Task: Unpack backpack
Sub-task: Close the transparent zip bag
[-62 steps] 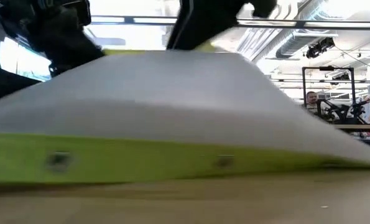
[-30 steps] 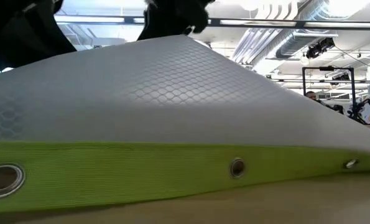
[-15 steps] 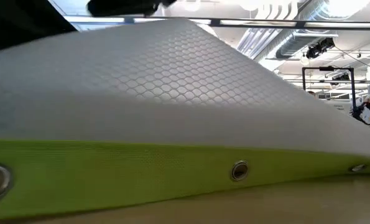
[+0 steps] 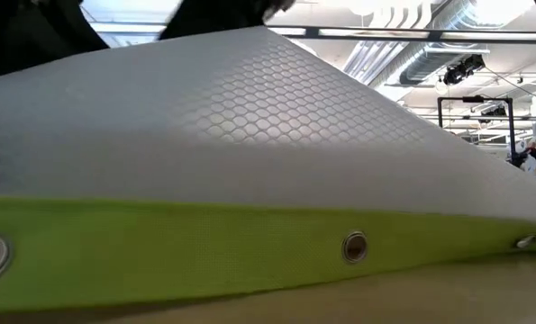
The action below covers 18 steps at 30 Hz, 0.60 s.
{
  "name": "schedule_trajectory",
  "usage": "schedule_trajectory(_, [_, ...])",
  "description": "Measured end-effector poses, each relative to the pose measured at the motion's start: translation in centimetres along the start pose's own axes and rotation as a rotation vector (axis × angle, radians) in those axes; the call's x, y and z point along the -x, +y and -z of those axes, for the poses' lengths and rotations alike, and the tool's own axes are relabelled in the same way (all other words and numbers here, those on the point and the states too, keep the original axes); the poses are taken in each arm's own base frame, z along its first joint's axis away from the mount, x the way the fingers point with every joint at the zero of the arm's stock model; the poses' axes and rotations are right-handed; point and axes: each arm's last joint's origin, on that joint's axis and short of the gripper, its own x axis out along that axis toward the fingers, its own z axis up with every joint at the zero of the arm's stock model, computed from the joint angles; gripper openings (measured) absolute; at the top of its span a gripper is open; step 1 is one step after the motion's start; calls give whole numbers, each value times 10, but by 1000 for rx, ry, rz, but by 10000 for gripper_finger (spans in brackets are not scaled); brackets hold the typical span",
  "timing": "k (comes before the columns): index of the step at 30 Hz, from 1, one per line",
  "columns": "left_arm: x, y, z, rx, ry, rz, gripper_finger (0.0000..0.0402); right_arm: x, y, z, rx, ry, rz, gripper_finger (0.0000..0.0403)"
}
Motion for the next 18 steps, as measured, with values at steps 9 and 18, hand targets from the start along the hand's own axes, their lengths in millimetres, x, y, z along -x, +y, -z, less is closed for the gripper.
schedule_trajectory(9, [-1,1,1,-1,6,-7,0,0,12,4,118,45,113,151])
schedule_trajectory(18, [-1,1,1,19,6,-24,1,-20,15,11,120,43,62,206])
